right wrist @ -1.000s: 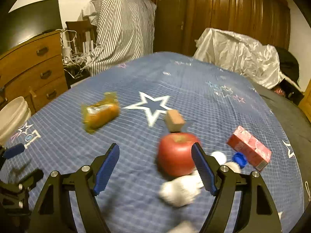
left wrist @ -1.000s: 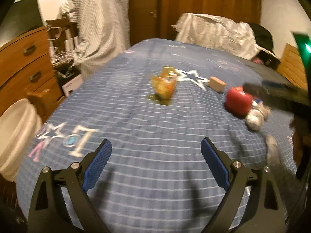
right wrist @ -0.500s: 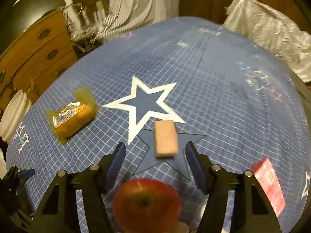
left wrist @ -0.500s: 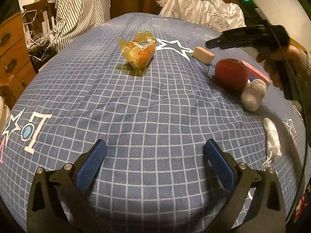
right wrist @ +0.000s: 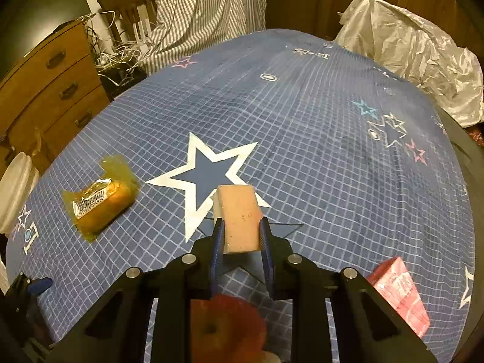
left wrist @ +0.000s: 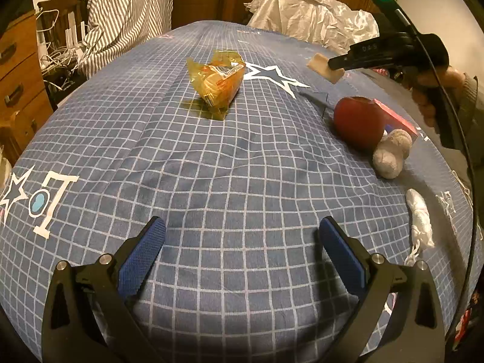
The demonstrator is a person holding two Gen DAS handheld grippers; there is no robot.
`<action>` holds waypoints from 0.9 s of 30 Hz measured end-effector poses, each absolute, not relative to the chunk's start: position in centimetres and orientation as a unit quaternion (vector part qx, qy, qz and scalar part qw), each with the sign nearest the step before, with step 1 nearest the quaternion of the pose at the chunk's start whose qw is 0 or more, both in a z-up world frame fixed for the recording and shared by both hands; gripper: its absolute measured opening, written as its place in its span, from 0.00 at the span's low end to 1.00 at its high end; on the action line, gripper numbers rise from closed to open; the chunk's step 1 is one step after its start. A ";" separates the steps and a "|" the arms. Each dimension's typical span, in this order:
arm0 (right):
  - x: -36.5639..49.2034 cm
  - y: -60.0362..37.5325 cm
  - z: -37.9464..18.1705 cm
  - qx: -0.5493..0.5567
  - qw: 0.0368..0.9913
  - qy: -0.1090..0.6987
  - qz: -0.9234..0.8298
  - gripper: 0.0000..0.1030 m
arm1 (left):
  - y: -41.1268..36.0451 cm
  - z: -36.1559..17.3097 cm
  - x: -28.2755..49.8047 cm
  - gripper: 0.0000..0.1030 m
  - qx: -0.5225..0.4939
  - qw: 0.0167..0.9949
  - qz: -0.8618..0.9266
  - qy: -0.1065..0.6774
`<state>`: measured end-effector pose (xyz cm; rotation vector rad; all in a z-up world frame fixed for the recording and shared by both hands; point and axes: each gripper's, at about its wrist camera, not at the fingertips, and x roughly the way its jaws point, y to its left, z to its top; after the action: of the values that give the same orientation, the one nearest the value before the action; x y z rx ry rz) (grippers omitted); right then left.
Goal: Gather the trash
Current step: 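Close the right tool on the tan sponge block, then lift the sponge with the right tool while the left tool grasps the white towel bundle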
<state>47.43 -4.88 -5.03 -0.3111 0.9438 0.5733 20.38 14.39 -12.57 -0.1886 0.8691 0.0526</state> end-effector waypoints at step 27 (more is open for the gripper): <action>35.1 -12.2 6.6 -0.062 0.920 0.279 0.268 0.32 | 14.9 -12.6 20.4 0.94 -0.103 0.903 0.018 0.416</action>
<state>35.11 -12.24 6.62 -0.1282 0.5744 0.5508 20.40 14.87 -12.61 -0.2131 0.8600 0.0378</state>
